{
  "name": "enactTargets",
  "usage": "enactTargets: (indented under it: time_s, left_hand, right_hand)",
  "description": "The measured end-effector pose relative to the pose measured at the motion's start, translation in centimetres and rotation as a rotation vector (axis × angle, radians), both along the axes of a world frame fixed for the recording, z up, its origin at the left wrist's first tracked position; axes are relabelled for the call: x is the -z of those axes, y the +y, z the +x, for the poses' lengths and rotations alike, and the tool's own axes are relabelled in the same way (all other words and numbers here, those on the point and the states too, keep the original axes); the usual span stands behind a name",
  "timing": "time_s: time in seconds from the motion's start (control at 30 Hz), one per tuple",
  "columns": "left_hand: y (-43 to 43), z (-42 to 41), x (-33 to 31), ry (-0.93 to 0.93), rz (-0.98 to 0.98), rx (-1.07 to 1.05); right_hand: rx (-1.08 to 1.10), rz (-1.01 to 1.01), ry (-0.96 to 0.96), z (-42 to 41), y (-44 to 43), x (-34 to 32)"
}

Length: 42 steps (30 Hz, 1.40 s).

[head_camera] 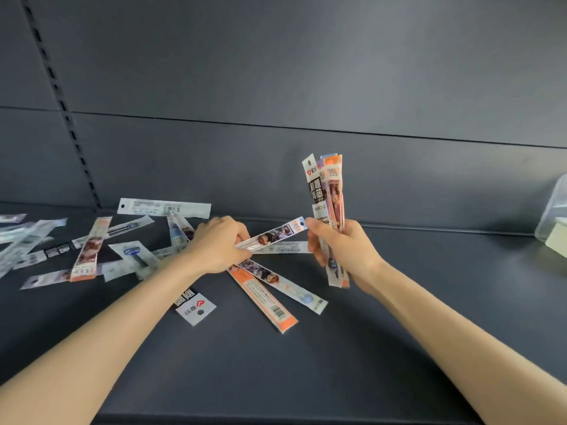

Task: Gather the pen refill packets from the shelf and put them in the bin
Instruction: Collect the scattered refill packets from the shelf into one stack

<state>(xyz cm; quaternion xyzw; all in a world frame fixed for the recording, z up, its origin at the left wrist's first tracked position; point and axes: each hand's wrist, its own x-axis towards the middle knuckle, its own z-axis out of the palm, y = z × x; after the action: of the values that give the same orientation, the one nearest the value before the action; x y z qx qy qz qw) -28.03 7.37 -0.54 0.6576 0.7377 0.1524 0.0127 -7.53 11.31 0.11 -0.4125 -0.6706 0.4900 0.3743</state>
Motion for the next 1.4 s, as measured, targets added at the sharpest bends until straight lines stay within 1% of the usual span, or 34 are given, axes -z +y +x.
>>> enactTargets:
  time_s: [0.03, 0.07, 0.17, 0.23, 0.3, 0.33, 0.43, 0.53, 0.67, 0.8, 0.87, 0.97, 1.03, 1.1, 1.17, 1.23, 1.3, 1.4]
  left_hand:
    - [-0.2, -0.1, 0.2, -0.021, 0.033, 0.002]
    - [-0.3, -0.1, 0.3, -0.090, 0.080, 0.003]
    - [-0.9, 0.0, 0.1, -0.437, 0.254, 0.008]
    - [-1.1, 0.6, -0.4, -0.635, 0.375, 0.051]
    - [-1.3, 2.0, -0.9, -0.781, 0.404, 0.137]
    - [-1.4, 2.7, -0.9, -0.810, 0.385, 0.182]
    - [-1.5, 4.3, -0.3, -0.801, 0.292, 0.291]
    - [-1.5, 3.9, 0.0, -0.765, 0.199, 0.328]
    - [-1.8, 2.4, 0.2, -0.593, 0.070, 0.314]
    - [-2.3, 1.8, 0.5, -0.511, -0.024, 0.308]
    - [-2.3, 2.0, 0.8, -0.446, 0.017, 0.294]
    - [-2.1, 2.4, 1.1, -0.373, 0.134, 0.283]
    - [-2.0, 2.7, 1.1, -0.352, 0.196, 0.302]
    - [-1.9, 2.7, 0.9, -0.345, 0.280, 0.307]
    - [-1.7, 2.1, 0.6, -0.389, 0.383, 0.253]
    - [-1.6, 1.4, 0.5, -0.512, 0.452, 0.141]
    - [-1.6, 1.1, 0.4, -0.707, 0.463, 0.051]
    - [-1.8, 1.9, 0.1, -0.997, 0.408, 0.025]
  right_hand:
    - [0.007, 0.003, 0.003, -0.1, 0.2, 0.1]
    - [0.006, -0.001, 0.024, -0.1, 0.2, 0.1]
    - [-0.008, -0.032, 0.134, 0.0, 0.4, 0.2]
    - [-0.015, -0.050, 0.214, -0.2, 0.1, 0.3]
    - [-0.033, -0.056, 0.256, -0.5, -0.1, 0.5]
    - [-0.039, -0.047, 0.264, -0.7, -0.1, 0.6]
    - [-0.045, -0.044, 0.281, -1.1, -0.2, 0.9]
    - [-0.021, -0.087, 0.319, -1.2, -0.1, 1.1]
    - [-0.001, -0.096, 0.357, -0.8, 0.3, 1.1]
    - [-0.016, -0.123, 0.379, -0.6, 0.1, 1.1]
    - [-0.005, -0.121, 0.397, -0.4, 0.1, 1.0]
    - [0.004, -0.114, 0.406, -0.2, 0.1, 1.0]
    - [0.000, -0.106, 0.427, -0.2, 0.0, 0.9]
    - [0.024, -0.103, 0.497, -0.1, -0.1, 0.5]
    - [0.068, -0.111, 0.601, 0.4, 0.0, 0.0]
    - [0.129, -0.099, 0.641, 1.0, 0.2, -0.3]
    - [0.149, -0.115, 0.635, 1.1, 0.2, -0.3]
    - [0.111, -0.150, 0.574, 0.7, -0.1, 0.0]
